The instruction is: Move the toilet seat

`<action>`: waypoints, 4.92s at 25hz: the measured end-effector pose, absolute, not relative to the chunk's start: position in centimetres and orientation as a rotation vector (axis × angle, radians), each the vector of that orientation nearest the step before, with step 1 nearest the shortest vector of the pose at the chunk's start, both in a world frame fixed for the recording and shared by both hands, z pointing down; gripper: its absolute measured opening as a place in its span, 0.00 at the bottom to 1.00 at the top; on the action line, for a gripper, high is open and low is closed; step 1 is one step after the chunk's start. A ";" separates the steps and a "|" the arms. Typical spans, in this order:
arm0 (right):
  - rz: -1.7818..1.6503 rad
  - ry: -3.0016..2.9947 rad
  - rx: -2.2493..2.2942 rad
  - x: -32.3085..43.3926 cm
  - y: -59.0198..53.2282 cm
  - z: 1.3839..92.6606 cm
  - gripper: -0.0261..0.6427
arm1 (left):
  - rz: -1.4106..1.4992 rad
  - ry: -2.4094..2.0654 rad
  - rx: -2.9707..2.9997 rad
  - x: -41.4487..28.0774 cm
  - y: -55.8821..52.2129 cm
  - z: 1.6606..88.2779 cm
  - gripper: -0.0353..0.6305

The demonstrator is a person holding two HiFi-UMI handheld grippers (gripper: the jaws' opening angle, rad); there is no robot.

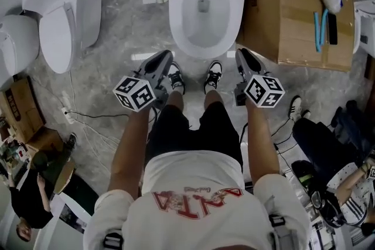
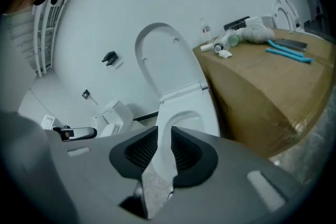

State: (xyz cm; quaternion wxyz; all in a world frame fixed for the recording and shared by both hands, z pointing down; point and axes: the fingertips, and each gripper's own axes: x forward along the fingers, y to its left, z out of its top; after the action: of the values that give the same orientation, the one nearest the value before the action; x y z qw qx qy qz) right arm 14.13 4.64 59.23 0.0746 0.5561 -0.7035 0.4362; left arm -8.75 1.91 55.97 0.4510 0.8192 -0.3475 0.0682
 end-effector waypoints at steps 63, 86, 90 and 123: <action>1.952 -1.795 1.670 13.9 7.6 85.3 0.32 | 0.485 -0.846 1.607 -8.5 3.8 84.5 0.25; 2.015 -1.929 1.722 15.1 6.1 74.5 0.29 | 0.036 -0.610 1.507 -6.2 4.6 74.4 0.31; 2.019 -1.992 1.709 14.9 5.4 72.5 0.30 | -0.015 -0.532 1.554 -4.8 4.9 71.8 0.31; 2.229 -2.531 1.428 11.4 4.5 61.3 0.19 | -0.163 -0.471 1.713 -4.2 0.3 61.2 0.30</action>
State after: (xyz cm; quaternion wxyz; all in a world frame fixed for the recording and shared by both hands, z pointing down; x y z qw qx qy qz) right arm 11.45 4.53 61.33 -0.2575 0.3768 -0.6678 0.5880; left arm -4.19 0.32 61.20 0.6278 0.7474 -0.2054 -0.0710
